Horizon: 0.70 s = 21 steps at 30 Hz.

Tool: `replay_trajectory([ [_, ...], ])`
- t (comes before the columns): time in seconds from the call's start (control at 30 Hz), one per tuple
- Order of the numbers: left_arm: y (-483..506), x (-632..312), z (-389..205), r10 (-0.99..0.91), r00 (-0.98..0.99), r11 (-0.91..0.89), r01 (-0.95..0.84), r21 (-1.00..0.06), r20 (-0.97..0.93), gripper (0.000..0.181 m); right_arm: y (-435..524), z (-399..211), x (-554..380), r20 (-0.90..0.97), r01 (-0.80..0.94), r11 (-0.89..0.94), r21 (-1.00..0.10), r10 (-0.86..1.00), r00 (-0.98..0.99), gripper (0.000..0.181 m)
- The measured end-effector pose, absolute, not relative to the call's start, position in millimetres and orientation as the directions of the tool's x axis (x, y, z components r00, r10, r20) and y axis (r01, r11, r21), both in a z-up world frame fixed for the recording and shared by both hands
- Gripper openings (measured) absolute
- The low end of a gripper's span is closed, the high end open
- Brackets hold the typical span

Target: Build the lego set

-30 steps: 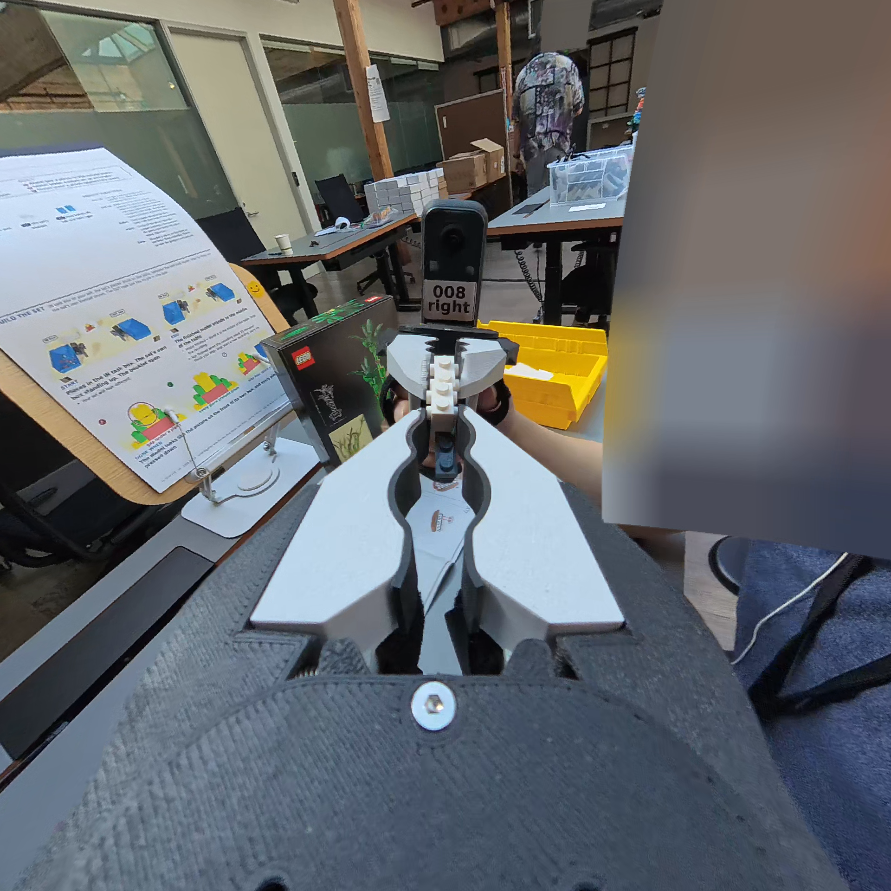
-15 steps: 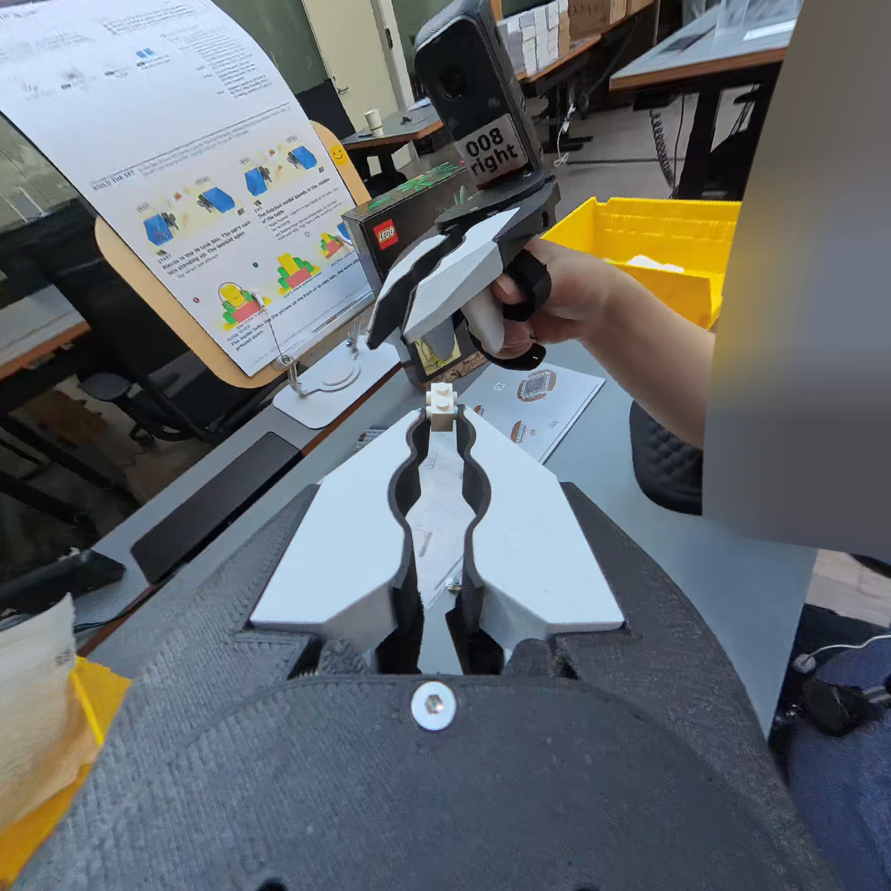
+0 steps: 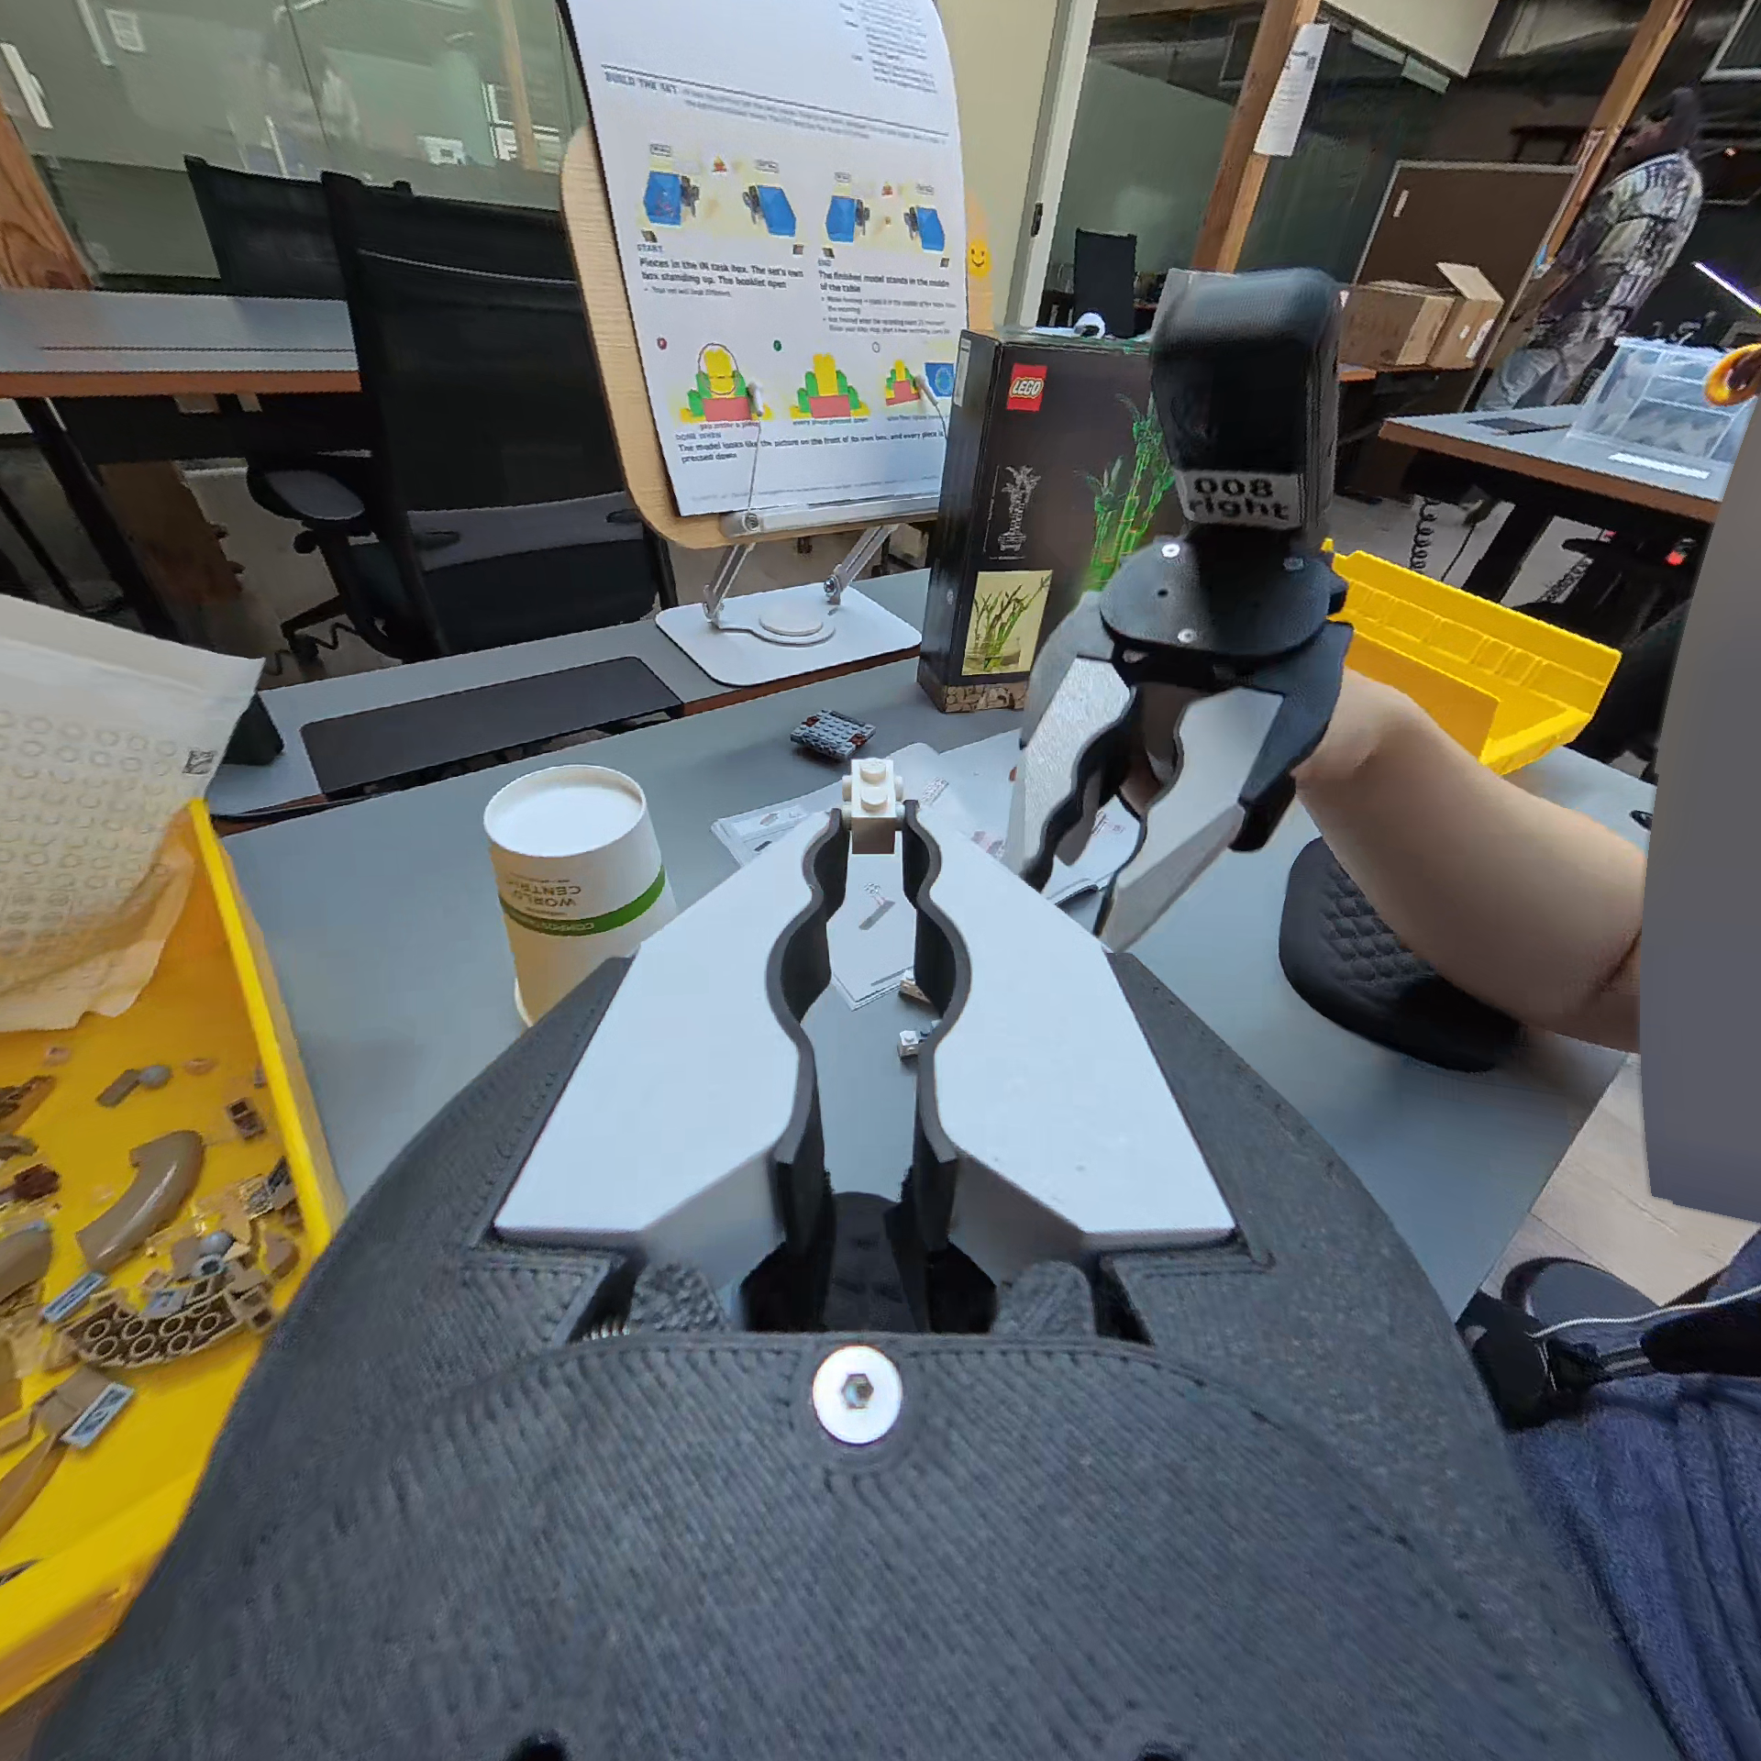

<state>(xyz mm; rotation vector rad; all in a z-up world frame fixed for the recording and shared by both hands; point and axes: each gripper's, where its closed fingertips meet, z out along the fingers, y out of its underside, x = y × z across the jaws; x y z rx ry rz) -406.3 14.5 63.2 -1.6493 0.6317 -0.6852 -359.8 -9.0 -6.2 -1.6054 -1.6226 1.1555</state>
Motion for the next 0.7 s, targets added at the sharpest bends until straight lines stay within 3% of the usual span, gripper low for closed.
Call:
replay_trajectory([
  [0.1,8.9,-429.3,58.1,-0.69,0.72,-0.174,-0.066,-0.983,0.074,0.009,-32.1,-56.3,-374.3,-0.276,0.517,-0.255,-0.817,0.96,0.037,0.022],
  [0.3,-1.1,-442.3,45.0,-0.705,0.699,-0.195,-0.027,-0.98,0.121,0.009,-76.5,-143.9,-376.8,-0.307,0.556,-0.432,-0.71,0.9,0.308,0.029],
  [0.57,-5.9,-428.5,34.7,-0.77,0.622,-0.201,-0.026,-0.979,0.142,0.009,-78.1,-159.8,-379.0,-0.263,0.502,-0.455,-0.736,0.875,0.407,0.013],
  [0.7,-15.3,-413.1,18.0,-0.812,0.569,-0.217,-0.092,-0.972,0.127,0.009,-70.2,-157.8,-361.9,-0.42,0.402,-0.604,-0.688,0.783,0.458,0.014],
])
